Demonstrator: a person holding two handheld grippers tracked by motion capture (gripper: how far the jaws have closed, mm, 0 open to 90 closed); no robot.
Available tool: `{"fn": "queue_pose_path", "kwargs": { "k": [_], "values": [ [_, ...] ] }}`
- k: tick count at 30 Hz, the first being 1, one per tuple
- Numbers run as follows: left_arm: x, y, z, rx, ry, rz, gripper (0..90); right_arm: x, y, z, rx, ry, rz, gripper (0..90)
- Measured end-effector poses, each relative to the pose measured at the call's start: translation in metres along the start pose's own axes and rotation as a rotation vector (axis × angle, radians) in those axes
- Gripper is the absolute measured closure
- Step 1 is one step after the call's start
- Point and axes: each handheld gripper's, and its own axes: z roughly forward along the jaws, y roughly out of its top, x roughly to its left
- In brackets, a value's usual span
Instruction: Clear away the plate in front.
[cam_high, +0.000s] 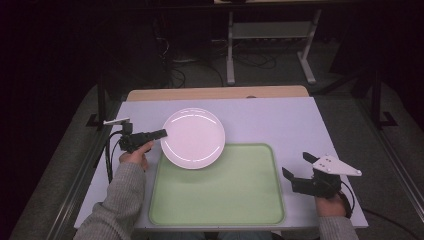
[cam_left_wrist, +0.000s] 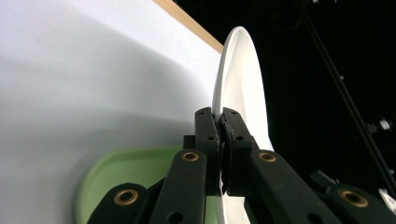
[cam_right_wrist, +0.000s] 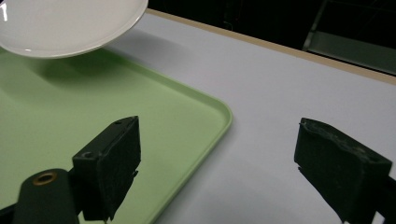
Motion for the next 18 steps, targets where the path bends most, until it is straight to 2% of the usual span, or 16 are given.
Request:
{"fn": "queue_pose_path", "kwargs": {
  "k": [15,18],
  "values": [
    [-0.008,-0.022,0.015,0.087,-0.012,0.056,87.5,0.000,0.000,0.000,-0.001,0.000,0.000,13.6],
    [-0.009,-0.028,0.019,0.109,-0.014,0.056,87.5,0.000,0.000,-0.001,-0.002,0.000,0.001,13.6]
  ]
}}
